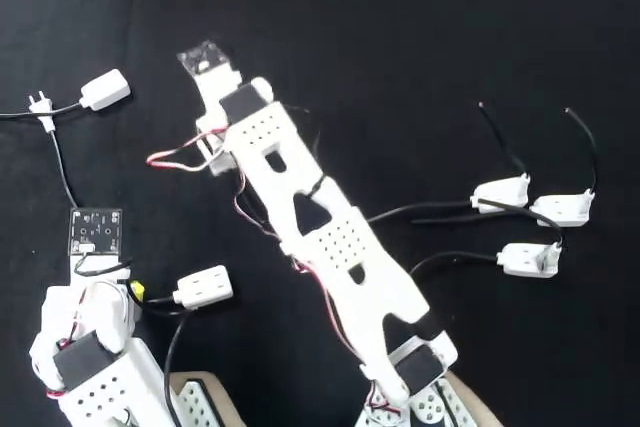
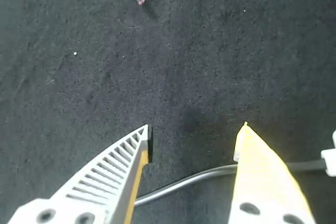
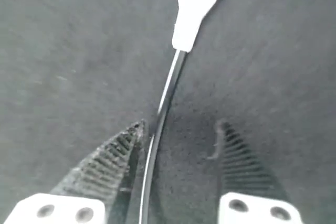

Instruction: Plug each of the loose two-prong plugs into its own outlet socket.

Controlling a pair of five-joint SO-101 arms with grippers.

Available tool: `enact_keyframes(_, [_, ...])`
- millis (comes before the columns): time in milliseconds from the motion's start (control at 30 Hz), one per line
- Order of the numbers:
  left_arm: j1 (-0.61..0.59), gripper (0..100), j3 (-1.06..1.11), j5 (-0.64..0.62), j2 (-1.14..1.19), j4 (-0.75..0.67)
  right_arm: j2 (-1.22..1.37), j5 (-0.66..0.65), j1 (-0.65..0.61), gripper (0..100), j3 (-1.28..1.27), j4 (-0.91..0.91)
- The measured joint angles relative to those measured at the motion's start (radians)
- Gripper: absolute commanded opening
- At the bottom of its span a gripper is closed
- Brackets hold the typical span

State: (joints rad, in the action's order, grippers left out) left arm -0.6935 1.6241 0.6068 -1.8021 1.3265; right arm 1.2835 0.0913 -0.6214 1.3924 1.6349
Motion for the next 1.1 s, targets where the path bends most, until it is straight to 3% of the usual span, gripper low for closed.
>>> enact_keyframes(100, [0.000, 27, 0.000, 0.000, 0.000, 0.000, 0.028, -0.005, -0.021, 20.4, 0.008, 0.011])
enact_keyframes(233, [0.000, 27, 0.000, 0.000, 0.000, 0.000, 0.037, -0.057, -0.029, 0.5, 0.025, 0.049])
enact_keyframes(467, [0.000, 27, 0.000, 0.000, 0.000, 0.000, 0.037, -0.089, -0.026, 1.1, 0.014, 0.091])
enact_keyframes(633, [0.000, 27, 0.000, 0.000, 0.000, 0.000, -0.026, -0.244, 0.014, 1.1, -0.091, 0.091])
enact_keyframes(900, [0.000, 27, 0.000, 0.000, 0.000, 0.000, -0.364, -0.509, 0.084, 1.1, -0.631, 0.092])
enact_keyframes(1100, [0.000, 27, 0.000, 0.000, 0.000, 0.000, -0.675, -0.783, 0.256, 1.1, -1.040, 0.092])
